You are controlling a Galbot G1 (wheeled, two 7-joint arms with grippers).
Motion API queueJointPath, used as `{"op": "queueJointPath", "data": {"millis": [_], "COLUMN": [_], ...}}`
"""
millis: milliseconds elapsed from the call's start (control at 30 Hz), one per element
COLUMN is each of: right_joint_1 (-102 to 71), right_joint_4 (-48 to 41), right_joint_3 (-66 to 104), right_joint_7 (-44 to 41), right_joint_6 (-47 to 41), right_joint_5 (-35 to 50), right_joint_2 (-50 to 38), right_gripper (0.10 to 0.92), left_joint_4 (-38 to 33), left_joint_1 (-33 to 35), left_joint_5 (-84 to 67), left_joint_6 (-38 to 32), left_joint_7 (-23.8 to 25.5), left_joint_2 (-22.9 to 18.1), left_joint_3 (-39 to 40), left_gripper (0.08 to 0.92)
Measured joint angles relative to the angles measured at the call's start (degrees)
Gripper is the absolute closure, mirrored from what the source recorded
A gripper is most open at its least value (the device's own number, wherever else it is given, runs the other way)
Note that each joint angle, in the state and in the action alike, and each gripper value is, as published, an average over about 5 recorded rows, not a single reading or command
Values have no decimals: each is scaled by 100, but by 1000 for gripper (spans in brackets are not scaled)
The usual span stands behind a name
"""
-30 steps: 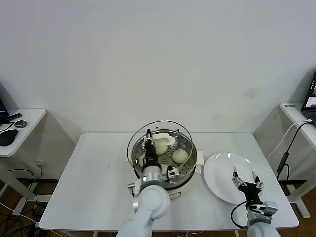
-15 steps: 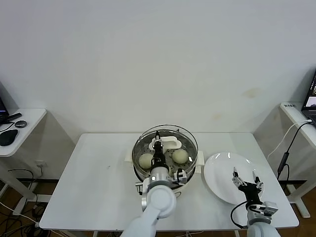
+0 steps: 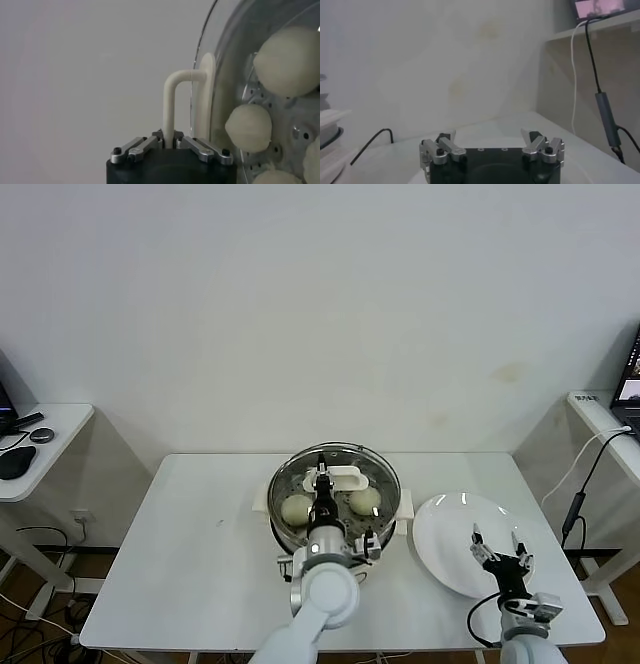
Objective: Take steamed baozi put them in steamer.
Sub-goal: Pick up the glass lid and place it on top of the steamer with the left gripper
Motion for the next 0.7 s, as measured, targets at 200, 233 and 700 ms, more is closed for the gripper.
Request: {"op": "queueJointPath", "data": {"millis": [200,233,700], "right_joint_1": [9,8,3], "right_joint_4": [-3,-3,-20], "right_joint_3": [0,0,-14], "right_joint_7": [0,0,-2], "right_joint_6": [5,6,25], "right_joint_5": [0,0,-7], "right_joint_2": [1,1,5], "right_gripper": [203,203,203], "left_joint_4": [25,34,112], "left_joint_1": [2,1,-20], "left_joint_5": [34,35,35], "left_joint_6": [1,2,3], "left_joint_7": [59,63,77], "left_joint_2": [6,5,-5], "left_joint_3": [9,9,-10], "left_gripper": [832,832,832]}}
